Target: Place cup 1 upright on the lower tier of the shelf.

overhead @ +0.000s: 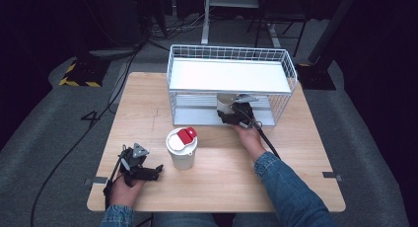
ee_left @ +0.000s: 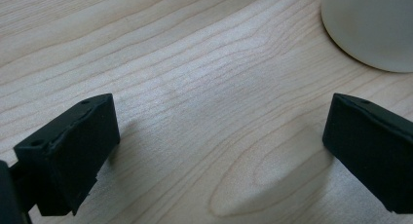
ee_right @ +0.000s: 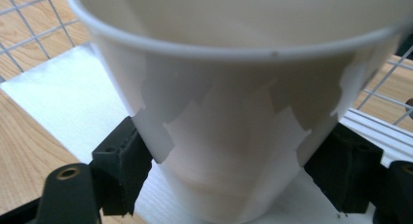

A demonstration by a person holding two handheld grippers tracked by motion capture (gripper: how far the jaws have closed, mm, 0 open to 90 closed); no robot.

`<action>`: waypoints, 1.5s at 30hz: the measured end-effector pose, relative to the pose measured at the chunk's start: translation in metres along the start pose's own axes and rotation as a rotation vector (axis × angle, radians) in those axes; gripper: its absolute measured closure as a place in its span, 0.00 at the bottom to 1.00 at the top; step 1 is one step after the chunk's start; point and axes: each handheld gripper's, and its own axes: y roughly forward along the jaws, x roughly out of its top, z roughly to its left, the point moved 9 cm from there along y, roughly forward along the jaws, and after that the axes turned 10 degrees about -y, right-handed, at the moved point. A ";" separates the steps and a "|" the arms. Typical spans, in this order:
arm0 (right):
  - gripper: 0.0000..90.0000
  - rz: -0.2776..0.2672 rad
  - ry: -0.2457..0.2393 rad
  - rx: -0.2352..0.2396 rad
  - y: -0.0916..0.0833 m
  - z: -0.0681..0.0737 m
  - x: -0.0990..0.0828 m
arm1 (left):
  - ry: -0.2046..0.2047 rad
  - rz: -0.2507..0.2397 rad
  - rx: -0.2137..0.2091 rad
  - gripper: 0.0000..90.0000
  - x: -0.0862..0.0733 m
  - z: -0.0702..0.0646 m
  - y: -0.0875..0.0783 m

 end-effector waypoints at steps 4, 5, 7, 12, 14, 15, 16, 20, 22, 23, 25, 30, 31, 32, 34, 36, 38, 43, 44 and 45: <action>0.26 -0.001 0.014 0.004 0.004 -0.001 -0.002 | 0.000 0.000 0.000 0.01 0.000 0.000 0.000; 0.26 -0.003 0.019 0.006 0.004 -0.001 -0.002 | 0.000 0.000 0.000 0.01 0.000 0.000 0.000; 0.26 -0.005 0.031 0.009 0.005 -0.002 -0.003 | 0.000 0.000 0.000 0.01 0.000 0.000 0.000; 0.25 -0.005 0.049 0.019 0.006 -0.003 -0.003 | 0.000 0.000 0.000 0.01 0.000 0.000 0.000; 0.25 -0.009 0.066 0.031 0.006 -0.003 -0.003 | 0.000 0.000 0.000 0.01 0.000 0.000 0.000; 0.23 -0.011 0.073 0.034 0.007 -0.003 -0.003 | 0.000 0.000 0.000 0.01 0.000 0.000 0.000; 0.20 -0.011 0.078 0.030 0.007 -0.004 -0.004 | 0.000 0.000 0.000 0.01 0.000 0.000 0.000; 0.17 0.000 0.074 0.022 0.008 -0.006 -0.006 | 0.000 0.000 0.000 0.01 0.000 0.000 0.000; 0.14 0.002 0.079 0.025 0.007 -0.007 -0.007 | 0.000 0.000 0.000 0.01 0.000 0.000 0.000; 0.12 -0.001 0.083 0.024 0.006 -0.007 -0.007 | 0.000 0.000 0.000 0.01 0.000 0.000 0.000; 0.11 -0.002 0.082 0.024 0.004 -0.007 -0.007 | 0.000 0.000 0.000 0.01 0.000 0.000 0.000; 0.10 -0.006 0.065 0.028 -0.007 -0.003 -0.005 | 0.000 0.000 0.000 0.01 0.000 0.000 0.000; 0.10 -0.005 0.067 0.027 -0.010 -0.002 -0.005 | 0.000 0.000 0.000 0.01 0.000 0.000 0.000; 0.10 -0.011 0.066 0.029 -0.012 -0.001 -0.005 | 0.000 0.000 0.000 0.01 0.000 0.000 0.000; 0.10 -0.011 0.073 0.032 -0.019 0.001 -0.004 | 0.000 0.000 0.000 0.01 0.000 0.000 0.000; 0.10 -0.013 0.069 0.035 -0.024 0.002 -0.004 | 0.000 0.000 0.000 0.01 0.000 0.000 0.000; 0.10 -0.015 0.063 0.040 -0.031 0.004 -0.005 | 0.000 0.000 0.000 0.01 0.000 0.000 0.000; 0.10 -0.021 -0.008 0.026 -0.050 0.012 -0.006 | 0.000 0.002 -0.001 0.01 0.000 0.000 0.000; 0.10 -0.024 -0.008 0.034 -0.055 0.014 -0.006 | 0.000 0.002 -0.001 0.01 0.000 0.000 0.000; 0.10 -0.027 -0.003 0.041 -0.059 0.014 -0.005 | 0.000 0.002 -0.001 0.01 0.000 0.000 0.000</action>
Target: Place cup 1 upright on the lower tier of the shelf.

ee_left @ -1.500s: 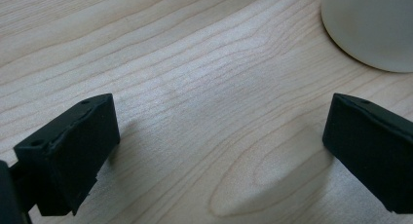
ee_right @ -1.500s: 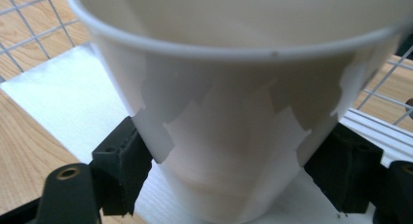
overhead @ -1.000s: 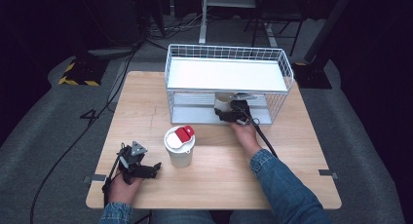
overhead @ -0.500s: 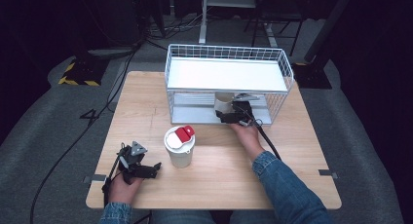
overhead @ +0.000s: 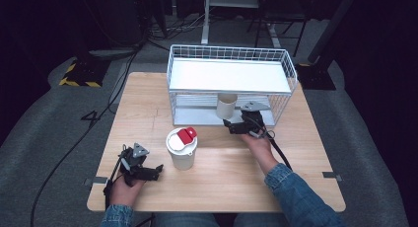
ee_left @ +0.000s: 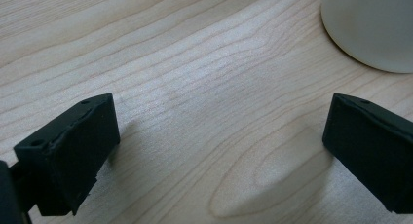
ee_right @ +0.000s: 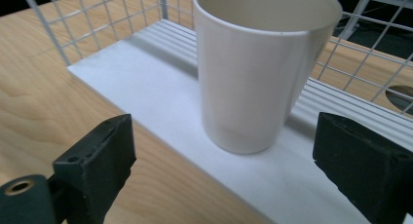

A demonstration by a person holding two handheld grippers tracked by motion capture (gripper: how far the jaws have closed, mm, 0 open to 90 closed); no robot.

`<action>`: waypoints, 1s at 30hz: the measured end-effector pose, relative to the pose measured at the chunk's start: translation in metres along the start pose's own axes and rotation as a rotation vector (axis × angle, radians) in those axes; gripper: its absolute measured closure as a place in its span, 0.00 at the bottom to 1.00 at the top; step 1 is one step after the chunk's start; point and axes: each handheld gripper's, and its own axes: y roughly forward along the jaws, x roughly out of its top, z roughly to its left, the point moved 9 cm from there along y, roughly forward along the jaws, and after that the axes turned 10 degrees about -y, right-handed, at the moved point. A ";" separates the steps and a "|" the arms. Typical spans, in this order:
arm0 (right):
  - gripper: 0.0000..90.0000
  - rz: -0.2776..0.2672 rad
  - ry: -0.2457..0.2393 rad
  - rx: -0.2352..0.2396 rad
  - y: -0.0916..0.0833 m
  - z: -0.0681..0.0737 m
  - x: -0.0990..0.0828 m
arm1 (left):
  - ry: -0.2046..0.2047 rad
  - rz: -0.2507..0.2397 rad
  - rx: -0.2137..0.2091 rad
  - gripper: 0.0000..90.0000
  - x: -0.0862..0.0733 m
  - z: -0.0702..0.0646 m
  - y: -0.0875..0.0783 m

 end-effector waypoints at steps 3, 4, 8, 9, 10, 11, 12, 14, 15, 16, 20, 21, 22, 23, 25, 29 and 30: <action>0.10 -0.003 0.009 0.016 -0.012 0.001 0.001 | 0.000 0.000 0.000 0.01 0.000 0.000 0.000; 0.10 -0.001 0.017 0.021 -0.016 0.001 0.002 | 0.000 0.000 0.000 0.01 0.000 0.000 0.000; 0.10 0.002 0.015 0.028 -0.032 0.000 0.001 | 0.000 0.000 0.000 0.01 0.000 0.000 0.000; 0.10 0.000 0.019 0.033 -0.037 0.000 0.001 | 0.000 0.000 0.000 0.01 0.000 0.000 0.000; 0.10 -0.004 0.019 0.036 -0.042 -0.001 0.001 | 0.000 0.000 0.000 0.01 0.000 0.000 0.000; 0.10 -0.007 0.019 0.036 -0.046 -0.001 0.000 | 0.000 0.000 0.000 0.01 0.000 0.000 0.000; 0.10 -0.015 0.016 0.041 -0.054 -0.002 -0.001 | 0.000 0.000 0.000 0.01 0.000 0.000 0.000; 0.10 -0.015 0.011 0.042 -0.057 -0.002 -0.002 | 0.000 0.000 0.000 0.01 0.000 0.000 0.000; 0.10 -0.015 0.001 0.043 -0.061 -0.003 -0.004 | 0.000 0.000 0.000 0.01 0.000 0.000 0.000; 0.10 -0.013 -0.009 0.039 -0.064 -0.004 -0.005 | 0.000 0.000 0.000 0.01 0.000 0.000 0.000; 0.10 -0.008 0.000 0.029 -0.078 -0.010 -0.014 | 0.000 0.000 0.000 0.01 0.000 0.000 0.000; 0.10 -0.008 0.005 0.030 -0.080 -0.011 -0.016 | 0.000 0.000 0.000 0.01 0.000 0.000 0.000; 0.10 -0.006 0.009 0.029 -0.083 -0.012 -0.018 | 0.000 -0.001 -0.002 0.01 0.000 0.000 0.000; 0.10 -0.007 0.012 0.029 -0.088 -0.013 -0.021 | 0.004 0.003 -0.004 0.01 0.000 0.000 0.000; 0.10 -0.005 0.007 0.022 -0.095 -0.014 -0.025 | 0.013 0.003 -0.014 0.01 0.001 0.000 0.001; 0.10 0.000 -0.032 0.025 -0.109 -0.013 -0.033 | 0.015 0.004 -0.015 0.01 0.002 -0.001 0.002; 0.10 0.002 -0.039 0.024 -0.112 -0.013 -0.035 | 0.013 0.003 -0.015 0.01 0.002 -0.001 0.002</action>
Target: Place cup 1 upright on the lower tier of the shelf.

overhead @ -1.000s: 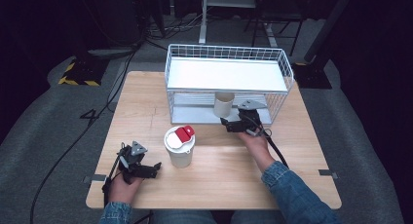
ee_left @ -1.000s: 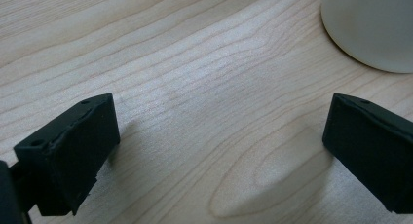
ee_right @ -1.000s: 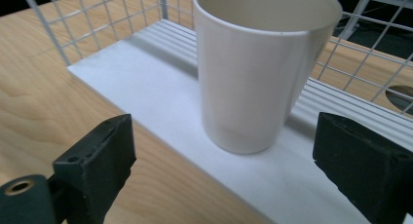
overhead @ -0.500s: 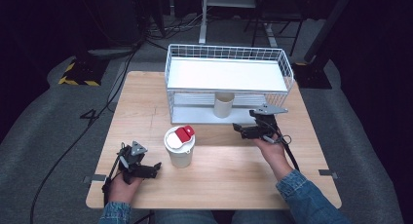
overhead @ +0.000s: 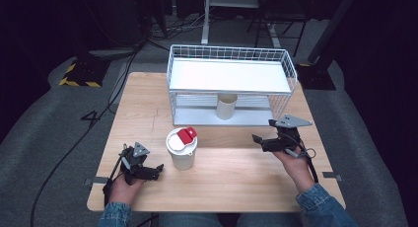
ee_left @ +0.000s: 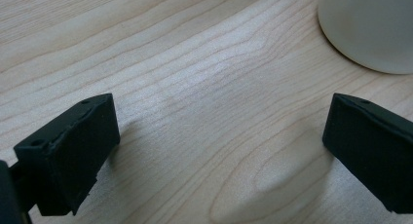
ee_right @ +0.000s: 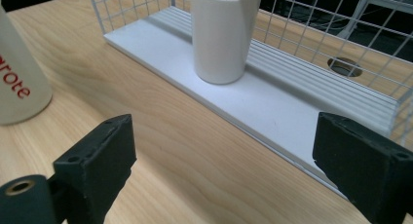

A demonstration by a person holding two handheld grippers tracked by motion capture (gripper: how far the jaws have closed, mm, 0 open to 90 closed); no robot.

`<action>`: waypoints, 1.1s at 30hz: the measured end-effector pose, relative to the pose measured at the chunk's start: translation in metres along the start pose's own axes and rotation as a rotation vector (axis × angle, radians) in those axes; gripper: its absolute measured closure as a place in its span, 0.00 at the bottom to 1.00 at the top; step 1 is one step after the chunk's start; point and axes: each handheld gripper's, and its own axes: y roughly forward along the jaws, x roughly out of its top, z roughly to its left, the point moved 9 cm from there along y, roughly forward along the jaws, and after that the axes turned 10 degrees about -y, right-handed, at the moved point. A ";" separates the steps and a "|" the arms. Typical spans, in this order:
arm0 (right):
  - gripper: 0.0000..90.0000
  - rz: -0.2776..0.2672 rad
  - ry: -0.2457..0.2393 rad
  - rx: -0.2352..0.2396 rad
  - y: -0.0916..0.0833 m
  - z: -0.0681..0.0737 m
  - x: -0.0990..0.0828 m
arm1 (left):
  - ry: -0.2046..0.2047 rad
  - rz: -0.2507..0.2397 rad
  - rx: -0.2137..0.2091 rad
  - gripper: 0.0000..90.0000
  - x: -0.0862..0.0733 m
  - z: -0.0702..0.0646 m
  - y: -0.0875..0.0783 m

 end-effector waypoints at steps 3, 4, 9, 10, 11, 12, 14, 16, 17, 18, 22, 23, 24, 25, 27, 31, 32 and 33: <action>0.10 0.012 -0.005 -0.015 -0.010 -0.001 -0.009 | 0.001 0.000 0.000 0.01 0.000 0.000 0.000; 0.10 0.016 0.000 -0.019 -0.013 -0.002 -0.012 | -0.001 0.000 0.002 0.01 0.000 0.000 0.000; 0.10 0.037 0.033 -0.043 -0.027 -0.010 -0.029 | -0.004 -0.004 0.008 0.01 0.000 0.000 0.000; 0.10 0.041 0.049 -0.041 -0.030 -0.012 -0.033 | -0.005 -0.004 0.009 0.01 0.000 0.000 0.000; 0.10 0.049 0.083 -0.033 -0.033 -0.014 -0.040 | -0.006 -0.005 0.009 0.01 0.000 0.000 0.000; 0.10 0.049 0.083 -0.033 -0.033 -0.014 -0.040 | -0.006 -0.004 0.010 0.01 0.000 0.000 0.000; 0.10 0.053 0.098 -0.027 -0.036 -0.016 -0.046 | -0.009 -0.005 0.011 0.01 0.000 0.000 0.000; 0.10 0.056 0.099 -0.025 -0.038 -0.017 -0.054 | -0.014 -0.005 0.013 0.01 0.000 -0.001 0.000; 0.10 0.065 0.099 -0.033 -0.039 -0.017 -0.058 | -0.015 -0.005 0.013 0.01 0.000 -0.001 0.000; 0.10 0.069 0.105 -0.034 -0.040 -0.018 -0.062 | -0.012 -0.005 0.014 0.01 0.000 0.000 0.000; 0.10 0.086 0.123 -0.035 -0.043 -0.018 -0.077 | -0.015 -0.004 0.019 0.00 0.000 0.000 0.000; 0.10 0.091 0.123 -0.038 -0.043 -0.018 -0.080 | -0.015 -0.004 0.018 0.00 0.000 0.000 0.000; 0.10 0.095 0.123 -0.040 -0.044 -0.018 -0.083 | -0.016 -0.005 0.019 0.00 0.000 0.000 0.000; 0.10 0.103 0.122 -0.043 -0.044 -0.018 -0.088 | -0.015 -0.004 0.019 0.00 0.000 0.000 0.000; 0.10 0.116 0.136 -0.036 -0.043 -0.015 -0.096 | -0.016 -0.005 0.019 0.00 0.000 0.000 0.000; 0.10 0.139 0.146 -0.018 -0.041 -0.009 -0.112 | -0.016 -0.005 0.019 0.00 0.000 0.000 0.000; 0.10 0.140 0.141 -0.018 -0.042 -0.008 -0.114 | -0.016 -0.005 0.020 0.00 0.000 0.000 0.000; 0.10 0.147 0.140 -0.020 -0.042 -0.007 -0.116 | -0.016 -0.005 0.020 0.00 0.000 0.000 0.000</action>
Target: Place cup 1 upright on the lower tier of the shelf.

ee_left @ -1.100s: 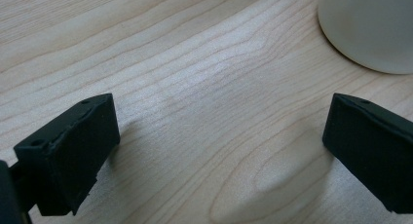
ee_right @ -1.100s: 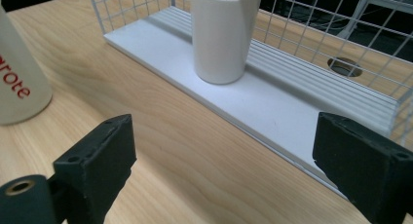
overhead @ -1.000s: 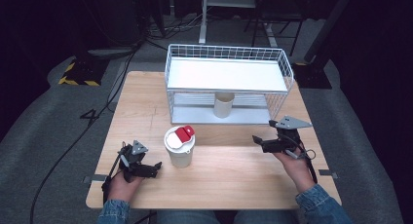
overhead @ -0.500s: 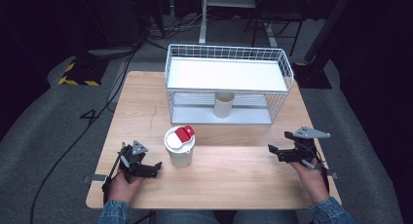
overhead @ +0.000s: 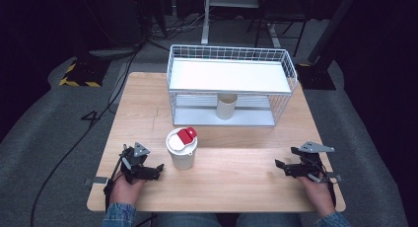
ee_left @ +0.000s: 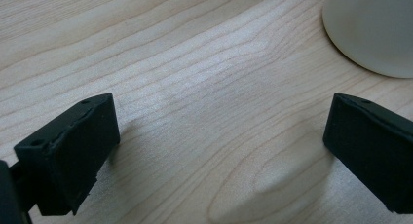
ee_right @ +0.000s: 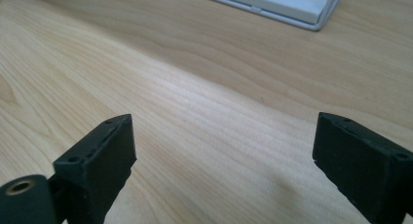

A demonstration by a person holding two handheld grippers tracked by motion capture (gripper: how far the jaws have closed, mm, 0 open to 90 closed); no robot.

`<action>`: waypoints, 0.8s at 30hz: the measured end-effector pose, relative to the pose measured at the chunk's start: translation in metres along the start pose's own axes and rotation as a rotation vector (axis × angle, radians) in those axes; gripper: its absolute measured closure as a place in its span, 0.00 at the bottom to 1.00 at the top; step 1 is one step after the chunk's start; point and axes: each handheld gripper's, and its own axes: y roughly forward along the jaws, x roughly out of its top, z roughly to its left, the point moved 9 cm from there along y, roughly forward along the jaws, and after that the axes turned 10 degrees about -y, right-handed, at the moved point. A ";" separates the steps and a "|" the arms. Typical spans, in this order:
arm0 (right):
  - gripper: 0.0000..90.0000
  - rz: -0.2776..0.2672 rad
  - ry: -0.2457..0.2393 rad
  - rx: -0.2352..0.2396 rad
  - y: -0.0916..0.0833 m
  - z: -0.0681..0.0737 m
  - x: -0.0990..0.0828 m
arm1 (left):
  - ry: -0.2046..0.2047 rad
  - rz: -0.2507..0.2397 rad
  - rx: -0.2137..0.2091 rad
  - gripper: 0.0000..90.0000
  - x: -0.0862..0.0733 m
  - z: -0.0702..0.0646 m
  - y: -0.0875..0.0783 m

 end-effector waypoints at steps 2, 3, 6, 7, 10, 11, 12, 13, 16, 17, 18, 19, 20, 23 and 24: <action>0.10 0.020 -0.013 -0.011 0.000 0.000 -0.004 | 0.000 0.000 0.000 0.00 0.000 0.000 0.000; 0.10 0.026 -0.020 -0.014 0.001 0.000 -0.005 | 0.000 0.000 0.000 0.00 0.000 0.000 0.000; 0.10 0.069 -0.029 -0.031 0.003 0.000 -0.012 | -0.008 -0.002 0.005 0.00 0.000 0.000 0.000; 0.10 0.069 -0.029 -0.031 0.003 0.000 -0.012 | -0.010 -0.002 0.008 0.00 0.000 0.000 0.000; 0.10 0.095 -0.029 -0.035 0.005 0.000 -0.018 | -0.017 -0.003 0.013 0.00 0.000 -0.001 0.000; 0.10 0.105 -0.032 -0.040 0.006 0.000 -0.021 | -0.018 -0.003 0.015 0.00 0.000 -0.001 0.000; 0.08 0.104 -0.030 -0.044 0.007 0.000 -0.023 | -0.017 -0.002 0.018 0.00 -0.001 0.000 0.000; 0.08 0.104 -0.030 -0.044 0.007 0.000 -0.023 | -0.018 -0.003 0.019 0.00 -0.001 0.000 -0.001; 0.08 0.095 -0.026 -0.045 0.006 -0.002 -0.024 | -0.021 -0.003 0.018 0.00 -0.001 -0.001 -0.001; 0.07 0.096 -0.026 -0.044 0.006 -0.002 -0.025 | -0.020 -0.002 0.019 0.00 -0.001 -0.001 -0.001; 0.07 0.096 -0.026 -0.044 0.006 -0.002 -0.025 | -0.020 -0.002 0.019 0.00 -0.001 -0.001 -0.001; 0.07 0.097 -0.026 -0.046 0.006 -0.002 -0.025 | -0.019 -0.002 0.022 0.00 -0.001 -0.001 -0.001; 0.07 0.098 -0.027 -0.046 0.006 -0.002 -0.025 | -0.020 -0.002 0.024 0.01 -0.002 -0.001 -0.001; 0.05 0.103 -0.010 -0.066 0.007 -0.001 -0.024 | -0.031 -0.004 0.026 0.00 -0.004 -0.001 -0.003; 0.03 0.107 -0.004 -0.073 0.008 0.000 -0.024 | -0.027 -0.003 0.024 0.00 -0.005 -0.002 -0.004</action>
